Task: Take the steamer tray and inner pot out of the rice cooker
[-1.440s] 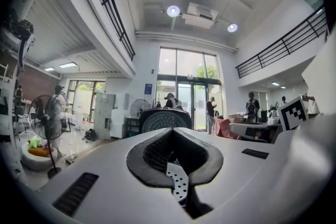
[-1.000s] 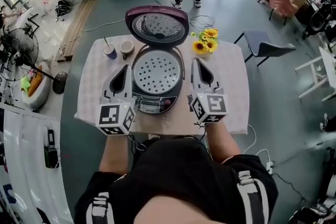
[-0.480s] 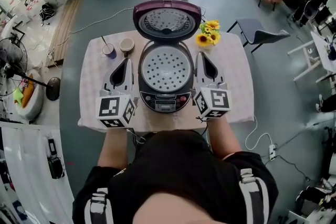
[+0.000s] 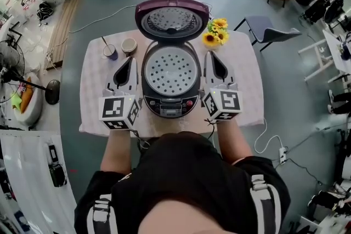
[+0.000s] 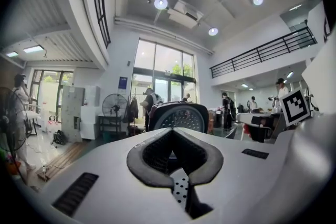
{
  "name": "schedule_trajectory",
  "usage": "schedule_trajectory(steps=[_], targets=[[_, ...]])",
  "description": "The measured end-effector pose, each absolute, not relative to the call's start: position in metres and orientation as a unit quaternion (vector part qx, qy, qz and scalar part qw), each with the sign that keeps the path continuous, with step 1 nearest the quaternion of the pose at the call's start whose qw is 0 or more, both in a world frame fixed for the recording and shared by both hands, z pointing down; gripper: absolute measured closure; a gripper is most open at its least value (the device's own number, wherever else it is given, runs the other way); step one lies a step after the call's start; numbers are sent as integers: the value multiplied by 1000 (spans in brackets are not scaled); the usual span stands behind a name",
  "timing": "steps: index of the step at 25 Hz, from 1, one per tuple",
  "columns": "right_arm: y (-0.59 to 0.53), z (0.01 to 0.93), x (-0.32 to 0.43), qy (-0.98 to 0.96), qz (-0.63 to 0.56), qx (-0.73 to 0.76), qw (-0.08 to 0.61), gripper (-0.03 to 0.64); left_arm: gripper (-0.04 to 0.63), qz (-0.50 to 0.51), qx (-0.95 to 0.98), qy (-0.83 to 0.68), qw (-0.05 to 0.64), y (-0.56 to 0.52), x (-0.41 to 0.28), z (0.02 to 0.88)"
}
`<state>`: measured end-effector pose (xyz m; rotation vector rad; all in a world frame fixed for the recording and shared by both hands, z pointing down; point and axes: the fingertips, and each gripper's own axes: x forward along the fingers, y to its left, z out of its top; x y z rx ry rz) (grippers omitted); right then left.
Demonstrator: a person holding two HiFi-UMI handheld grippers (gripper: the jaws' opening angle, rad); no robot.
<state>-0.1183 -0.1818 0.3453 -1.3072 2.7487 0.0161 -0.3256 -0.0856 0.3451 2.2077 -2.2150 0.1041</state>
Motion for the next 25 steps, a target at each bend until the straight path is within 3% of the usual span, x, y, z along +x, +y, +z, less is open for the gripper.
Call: schedule_trajectory(steps=[3, 4, 5, 6, 9, 19, 25], targets=[[-181, 339, -120, 908, 3, -413, 73, 617, 592, 15, 716, -697, 7, -88, -319, 343], [-180, 335, -122, 912, -2, -400, 87, 526, 537, 9, 725, -689, 9, -90, -315, 342], [-179, 332, -123, 917, -8, -387, 96, 390, 383, 4, 732, -681, 12, -92, -312, 340], [-179, 331, -124, 920, -12, -379, 97, 344, 242, 0, 737, -676, 16, -93, -310, 340], [-184, 336, -125, 923, -11, -379, 72, 313, 224, 9, 737, -675, 28, -95, -309, 342], [-200, 360, -121, 923, -28, -384, 24, 311, 222, 74, 713, -695, 61, -102, -318, 374], [-209, 390, -127, 923, -48, -379, -40, 311, 222, 116, 712, -686, 91, -111, -316, 399]])
